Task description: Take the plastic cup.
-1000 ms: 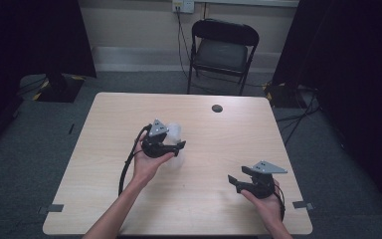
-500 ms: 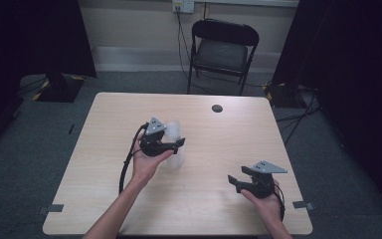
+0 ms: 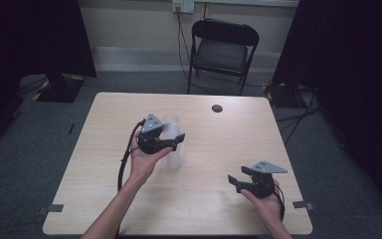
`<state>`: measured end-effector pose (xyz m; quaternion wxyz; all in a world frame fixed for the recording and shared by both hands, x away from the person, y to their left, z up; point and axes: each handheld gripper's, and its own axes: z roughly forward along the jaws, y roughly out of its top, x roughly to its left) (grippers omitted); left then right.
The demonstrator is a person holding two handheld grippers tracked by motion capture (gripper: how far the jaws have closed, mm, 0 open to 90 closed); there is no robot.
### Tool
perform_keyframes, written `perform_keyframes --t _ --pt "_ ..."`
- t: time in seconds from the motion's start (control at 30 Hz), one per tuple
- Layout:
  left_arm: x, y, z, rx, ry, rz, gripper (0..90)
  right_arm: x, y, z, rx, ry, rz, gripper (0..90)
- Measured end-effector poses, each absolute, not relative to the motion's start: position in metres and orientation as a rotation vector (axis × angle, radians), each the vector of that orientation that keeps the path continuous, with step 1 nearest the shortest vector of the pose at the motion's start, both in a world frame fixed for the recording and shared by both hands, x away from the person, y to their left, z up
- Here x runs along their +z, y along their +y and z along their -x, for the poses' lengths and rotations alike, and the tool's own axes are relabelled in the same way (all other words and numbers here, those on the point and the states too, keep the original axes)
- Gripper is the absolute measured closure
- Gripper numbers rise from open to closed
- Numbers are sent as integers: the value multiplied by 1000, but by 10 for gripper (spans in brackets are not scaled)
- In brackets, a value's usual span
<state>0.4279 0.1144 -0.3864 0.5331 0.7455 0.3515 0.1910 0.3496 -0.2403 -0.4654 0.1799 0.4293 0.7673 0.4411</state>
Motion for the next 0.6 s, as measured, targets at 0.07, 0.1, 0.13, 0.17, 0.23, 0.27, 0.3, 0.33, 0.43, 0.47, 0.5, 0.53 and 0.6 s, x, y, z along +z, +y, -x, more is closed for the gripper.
perform_keyframes --t 0.07,0.1,0.13,0.17,0.23,0.27,0.3,0.33,0.43,0.47,0.5,0.53,0.6 --pt "-386 114 -428 454 837 -1772 320 -466 -240 -350 1247 2169 -1216 323" --pt "-385 114 -428 455 836 -1767 320 -466 -240 -350 1248 2169 -1217 322" --pt "-385 115 -427 457 834 -1755 322 -465 -240 -350 1254 2168 -1216 322" --pt "-385 115 -427 458 836 -1753 323 -466 -240 -350 1255 2166 -1220 323" --pt "-385 114 -426 464 831 -1742 323 -466 -240 -351 1254 2170 -1222 322" --pt "-384 114 -426 474 823 -1743 322 -466 -240 -351 1255 2169 -1222 322" --pt "-384 114 -426 474 823 -1743 323 -466 -240 -351 1255 2169 -1222 322" --pt "-383 113 -425 488 815 -1734 323 -465 -240 -350 1257 2171 -1221 322" --pt "-381 113 -425 491 811 -1724 323 -465 -240 -350 1259 2173 -1219 322" --pt "-379 113 -425 494 804 -1729 323 -465 -240 -350 1259 2174 -1217 322" --pt "-378 113 -425 501 796 -1715 324 -465 -240 -350 1258 2175 -1217 322" --pt "-377 113 -424 502 795 -1706 326 -466 -240 -350 1260 2175 -1219 322" --pt "-375 113 -423 508 787 -1702 326 -466 -239 -351 1256 2176 -1214 322"
